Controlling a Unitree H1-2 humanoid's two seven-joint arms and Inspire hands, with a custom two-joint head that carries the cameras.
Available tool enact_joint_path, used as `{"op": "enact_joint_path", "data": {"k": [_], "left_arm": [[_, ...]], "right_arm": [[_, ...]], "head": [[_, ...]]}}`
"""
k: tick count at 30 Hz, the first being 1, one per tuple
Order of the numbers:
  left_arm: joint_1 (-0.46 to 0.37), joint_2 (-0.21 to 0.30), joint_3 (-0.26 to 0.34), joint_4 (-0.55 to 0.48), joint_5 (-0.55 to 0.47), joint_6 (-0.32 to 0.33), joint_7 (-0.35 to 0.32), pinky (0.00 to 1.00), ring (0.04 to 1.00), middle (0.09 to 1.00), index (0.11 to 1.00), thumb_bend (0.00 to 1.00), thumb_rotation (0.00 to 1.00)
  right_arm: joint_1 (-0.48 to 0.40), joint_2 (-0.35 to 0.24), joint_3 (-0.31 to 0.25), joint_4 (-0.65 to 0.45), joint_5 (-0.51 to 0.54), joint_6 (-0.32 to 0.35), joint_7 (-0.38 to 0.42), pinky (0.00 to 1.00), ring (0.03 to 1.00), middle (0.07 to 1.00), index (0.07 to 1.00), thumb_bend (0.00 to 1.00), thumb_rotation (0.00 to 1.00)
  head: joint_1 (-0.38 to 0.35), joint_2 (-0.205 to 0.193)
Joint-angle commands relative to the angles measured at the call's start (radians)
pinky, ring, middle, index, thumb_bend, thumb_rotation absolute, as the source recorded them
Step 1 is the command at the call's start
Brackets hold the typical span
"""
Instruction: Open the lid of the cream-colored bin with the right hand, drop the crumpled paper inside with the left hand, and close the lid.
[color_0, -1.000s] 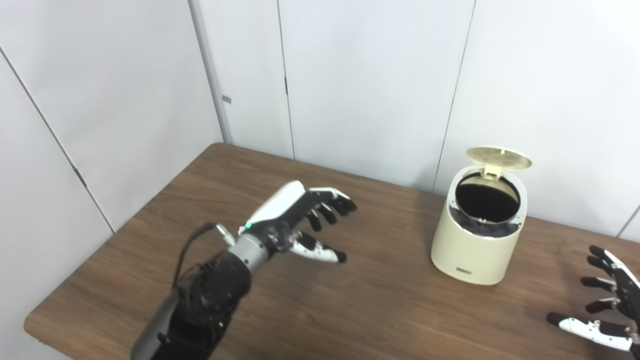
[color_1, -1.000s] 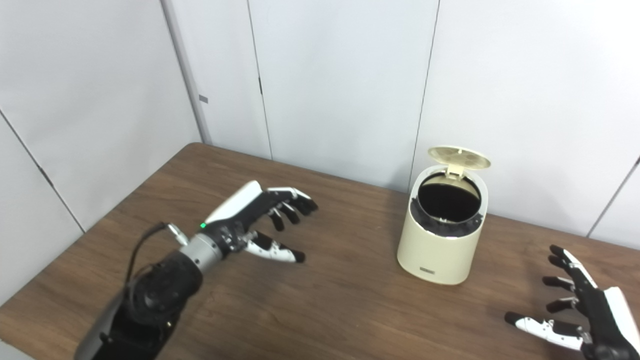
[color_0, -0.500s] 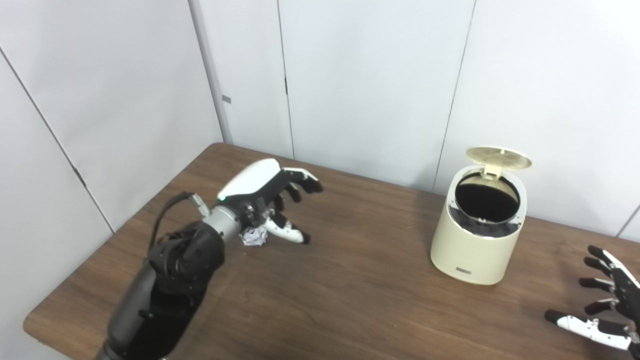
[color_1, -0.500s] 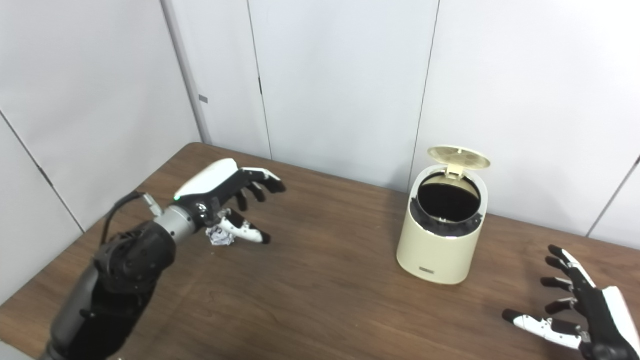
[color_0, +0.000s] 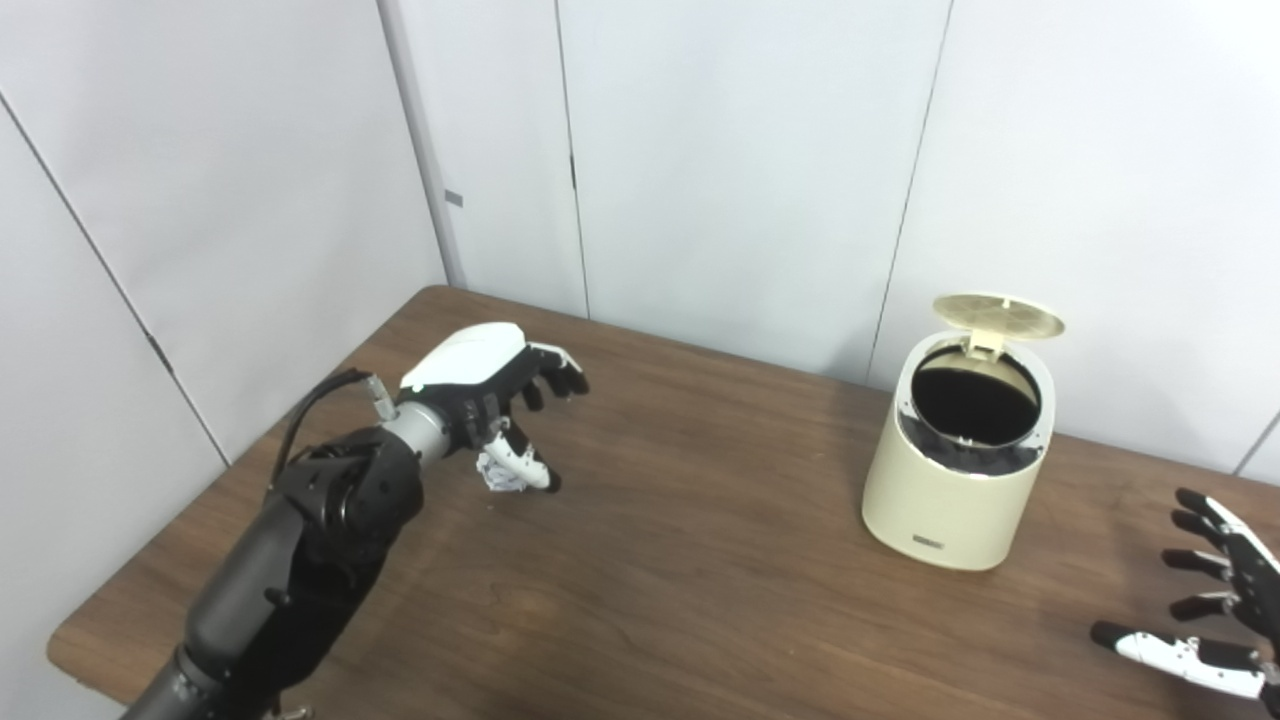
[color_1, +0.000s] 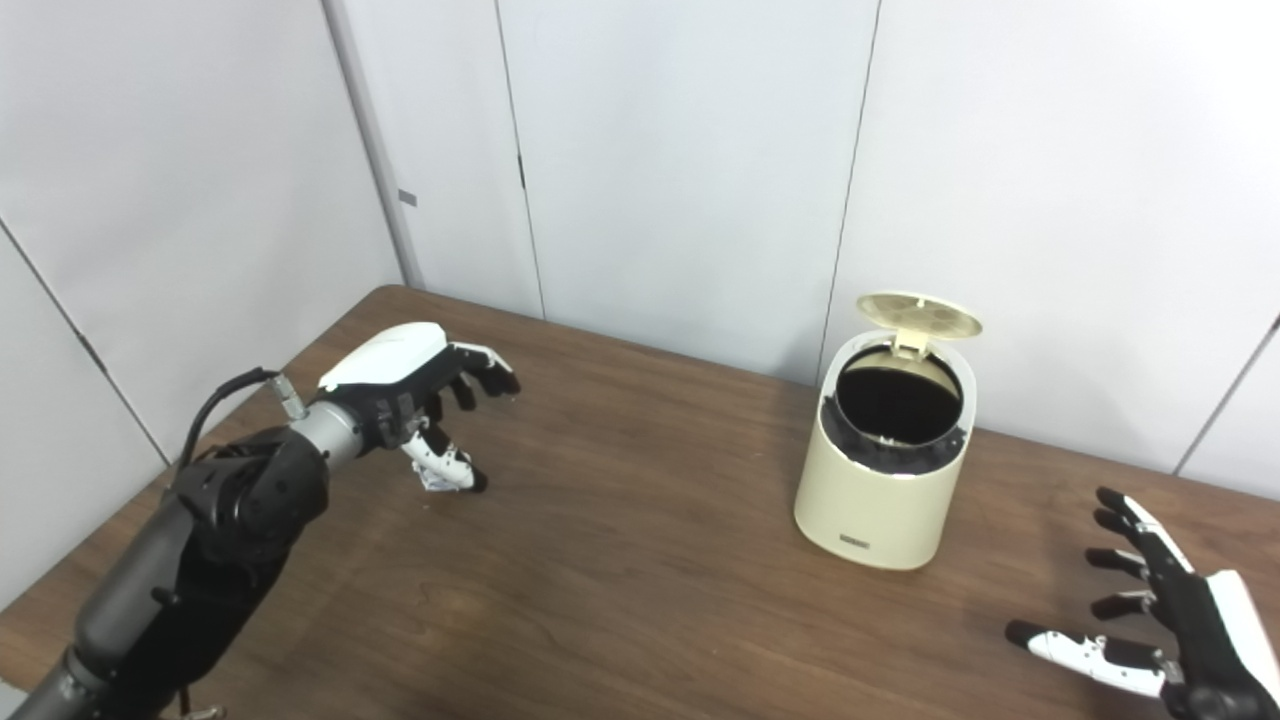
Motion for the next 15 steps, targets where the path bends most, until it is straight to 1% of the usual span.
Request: {"op": "enact_joint_path", "data": {"k": [1, 2, 7, 10, 12, 15], "left_arm": [[-0.012, 0.04, 0.013, 0.0, 0.012, -0.034, 0.043, 0.45, 0.584, 0.671, 0.712, 0.9, 0.0], [-0.009, 0.043, 0.015, 0.004, 0.013, -0.034, 0.045, 0.45, 0.584, 0.677, 0.712, 0.9, 0.0], [0.002, 0.053, 0.012, 0.032, 0.047, 0.006, 0.028, 0.54, 0.674, 0.744, 0.74, 0.89, 0.0], [0.006, 0.051, 0.005, 0.047, 0.079, 0.021, 0.024, 0.55, 0.692, 0.762, 0.758, 0.89, 0.02], [0.009, 0.047, 0.001, 0.054, 0.098, 0.022, 0.032, 0.55, 0.711, 0.768, 0.762, 0.89, 0.02], [0.016, 0.038, 0.001, 0.07, 0.11, 0.007, 0.062, 0.56, 0.72, 0.765, 0.764, 0.89, 0.0]], "right_arm": [[-0.023, -0.013, -0.011, -0.031, 0.004, -0.018, -0.006, 0.53, 0.767, 0.885, 0.903, 0.85, 0.15], [-0.023, -0.013, -0.012, -0.029, 0.007, -0.021, -0.006, 0.53, 0.766, 0.884, 0.904, 0.85, 0.16], [-0.025, -0.008, -0.01, -0.043, 0.007, -0.002, -0.002, 0.57, 0.78, 0.881, 0.901, 0.85, 0.14], [-0.026, -0.009, -0.007, -0.047, 0.006, 0.002, -0.002, 0.6, 0.789, 0.885, 0.904, 0.85, 0.13], [-0.026, -0.011, -0.006, -0.046, 0.001, 0.001, -0.003, 0.6, 0.784, 0.881, 0.905, 0.85, 0.13], [-0.024, -0.012, -0.008, -0.053, 0.003, 0.01, 0.0, 0.6, 0.78, 0.88, 0.905, 0.85, 0.13]], "head": [[-0.001, 0.002], [-0.001, 0.003], [0.002, 0.006], [0.002, 0.009], [0.002, 0.009], [0.0, 0.012]]}}
